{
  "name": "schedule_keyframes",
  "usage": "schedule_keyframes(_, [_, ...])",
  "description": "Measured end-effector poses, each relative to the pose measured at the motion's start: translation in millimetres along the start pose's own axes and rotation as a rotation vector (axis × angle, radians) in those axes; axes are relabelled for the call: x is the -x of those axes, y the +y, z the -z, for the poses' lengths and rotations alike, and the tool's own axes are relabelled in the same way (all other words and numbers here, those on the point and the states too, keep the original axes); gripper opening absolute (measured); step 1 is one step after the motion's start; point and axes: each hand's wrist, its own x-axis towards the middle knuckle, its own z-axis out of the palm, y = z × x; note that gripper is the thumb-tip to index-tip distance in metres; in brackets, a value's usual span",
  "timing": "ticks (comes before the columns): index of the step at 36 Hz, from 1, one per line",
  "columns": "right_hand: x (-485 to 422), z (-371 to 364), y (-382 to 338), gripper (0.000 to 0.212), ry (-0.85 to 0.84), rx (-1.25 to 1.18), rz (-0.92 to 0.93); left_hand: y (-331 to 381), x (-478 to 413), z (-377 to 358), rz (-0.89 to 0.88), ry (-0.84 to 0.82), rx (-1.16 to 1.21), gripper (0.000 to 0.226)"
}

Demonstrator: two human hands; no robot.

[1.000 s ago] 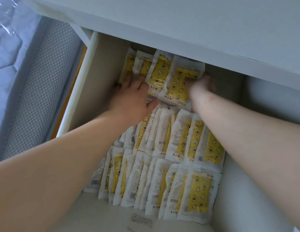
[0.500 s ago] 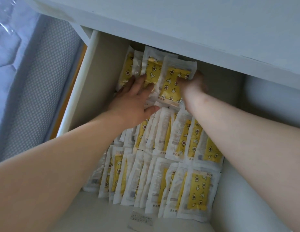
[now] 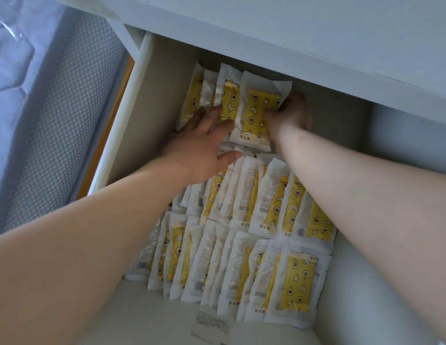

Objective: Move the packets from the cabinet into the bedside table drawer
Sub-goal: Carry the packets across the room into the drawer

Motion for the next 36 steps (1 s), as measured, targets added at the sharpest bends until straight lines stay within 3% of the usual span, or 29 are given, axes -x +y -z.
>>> schedule_keyframes(11, [37,22,-13,0.071,-0.096,-0.132,-0.062,10,28,12,0.058,0.095,0.080,0.065])
schedule_keyframes(17, [98,52,-26,0.076,-0.130,-0.066,-0.049,42,71,32,0.193,0.195,0.344,0.053])
schedule_keyframes(28, [242,118,-69,0.060,-0.146,-0.446,-0.174,75,184,105,0.344,0.348,0.926,0.041])
schedule_keyframes(36, [352,179,-103,0.031,-0.169,-0.565,-0.164,104,295,147,0.334,0.417,1.161,0.030])
